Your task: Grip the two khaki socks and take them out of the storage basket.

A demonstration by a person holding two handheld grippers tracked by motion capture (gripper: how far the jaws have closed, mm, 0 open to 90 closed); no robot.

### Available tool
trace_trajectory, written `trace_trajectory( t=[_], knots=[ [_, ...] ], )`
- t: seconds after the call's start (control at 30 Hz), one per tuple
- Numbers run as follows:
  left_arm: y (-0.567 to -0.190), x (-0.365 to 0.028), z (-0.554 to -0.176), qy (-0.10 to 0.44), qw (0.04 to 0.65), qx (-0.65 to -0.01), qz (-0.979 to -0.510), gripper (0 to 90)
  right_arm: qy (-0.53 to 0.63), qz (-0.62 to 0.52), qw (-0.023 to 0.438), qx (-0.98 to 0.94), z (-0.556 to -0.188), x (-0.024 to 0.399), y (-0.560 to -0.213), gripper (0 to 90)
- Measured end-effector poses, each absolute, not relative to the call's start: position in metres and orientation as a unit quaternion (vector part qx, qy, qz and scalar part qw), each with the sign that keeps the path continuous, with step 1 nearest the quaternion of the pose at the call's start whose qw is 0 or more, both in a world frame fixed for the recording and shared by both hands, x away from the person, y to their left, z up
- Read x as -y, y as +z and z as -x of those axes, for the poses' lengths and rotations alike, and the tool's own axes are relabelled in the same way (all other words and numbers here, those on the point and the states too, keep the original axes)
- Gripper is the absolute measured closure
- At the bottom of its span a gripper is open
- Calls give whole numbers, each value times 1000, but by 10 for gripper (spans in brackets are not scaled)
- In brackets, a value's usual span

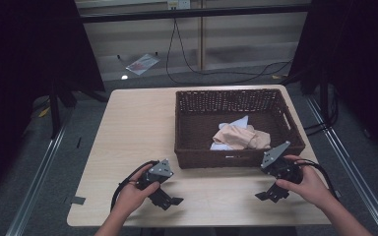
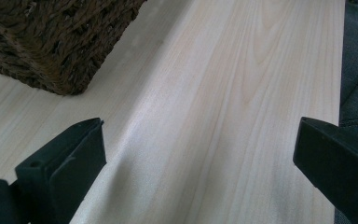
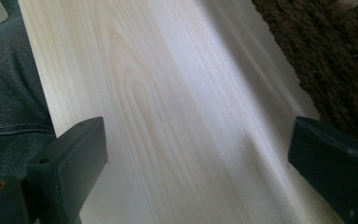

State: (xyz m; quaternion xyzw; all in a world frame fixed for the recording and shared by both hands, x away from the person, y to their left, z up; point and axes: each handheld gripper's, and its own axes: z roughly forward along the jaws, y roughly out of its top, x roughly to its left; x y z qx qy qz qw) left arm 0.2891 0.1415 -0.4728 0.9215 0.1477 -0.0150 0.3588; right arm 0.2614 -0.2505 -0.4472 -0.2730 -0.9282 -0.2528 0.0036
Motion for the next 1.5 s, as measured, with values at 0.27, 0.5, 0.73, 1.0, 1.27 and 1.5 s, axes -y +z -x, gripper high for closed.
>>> trace_trajectory(
  t=[0.27, 0.5, 0.73, 1.0, 1.27, 1.5],
  knots=[
    [-473, -141, -289, -16, 359, -149, -921, 20, -251, 276, 9, 928, -264, 250, -439, 54],
    [-473, -142, -289, -16, 359, -149, -921, 20, -249, 274, 13, 929, -271, 249, -424, 61],
    [-472, -142, -289, -17, 359, -151, -921, 20, -252, 275, 21, 928, -277, 250, -408, 62],
    [-472, -143, -289, -16, 359, -151, -921, 19, -258, 279, 24, 925, -289, 249, -383, 65],
    [-472, -142, -289, -18, 356, -151, -922, 20, -263, 290, 31, 920, -304, 250, -366, 65],
    [-472, -142, -289, -18, 358, -150, -921, 20, -262, 308, 27, 914, -321, 248, -360, 68]
  ],
)
